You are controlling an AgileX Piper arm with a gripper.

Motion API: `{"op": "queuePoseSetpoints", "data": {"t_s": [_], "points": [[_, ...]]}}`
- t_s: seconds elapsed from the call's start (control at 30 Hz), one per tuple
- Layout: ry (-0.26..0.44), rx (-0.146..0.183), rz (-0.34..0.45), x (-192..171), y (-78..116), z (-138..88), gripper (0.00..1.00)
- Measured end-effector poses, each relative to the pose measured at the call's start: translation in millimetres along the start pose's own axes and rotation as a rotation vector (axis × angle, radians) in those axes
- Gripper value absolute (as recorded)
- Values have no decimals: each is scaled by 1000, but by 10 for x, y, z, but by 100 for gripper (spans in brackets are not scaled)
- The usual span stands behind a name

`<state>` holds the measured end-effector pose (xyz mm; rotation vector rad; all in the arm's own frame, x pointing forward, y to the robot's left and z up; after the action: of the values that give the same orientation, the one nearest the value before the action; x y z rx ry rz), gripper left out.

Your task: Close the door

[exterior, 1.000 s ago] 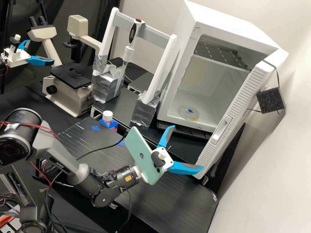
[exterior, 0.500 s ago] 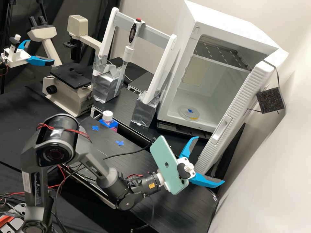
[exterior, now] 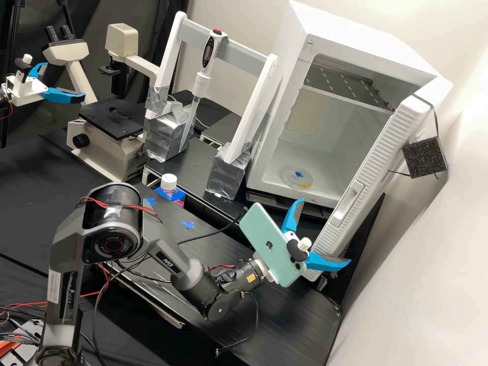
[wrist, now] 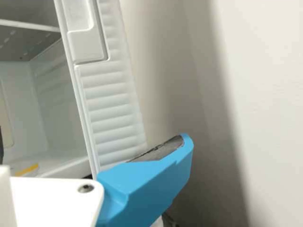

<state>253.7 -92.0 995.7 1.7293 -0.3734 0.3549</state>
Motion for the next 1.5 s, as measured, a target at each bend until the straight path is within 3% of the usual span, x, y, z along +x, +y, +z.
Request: {"op": "queuePoseSetpoints", "data": {"t_s": [0.17, 0.47, 0.83, 1.0, 1.2, 1.5], "points": [[0, 0, 0, -14, -2, -13, 100], [32, -25, -33, -277, -71, -279, 100], [93, -15, -137, -387, -369, -641, 100], [160, -17, -213, -404, -521, -809, 100], [297, -9, -274, -409, -663, -1043, 100], [348, -3, -312, -313, -755, -1142, 100]]}}
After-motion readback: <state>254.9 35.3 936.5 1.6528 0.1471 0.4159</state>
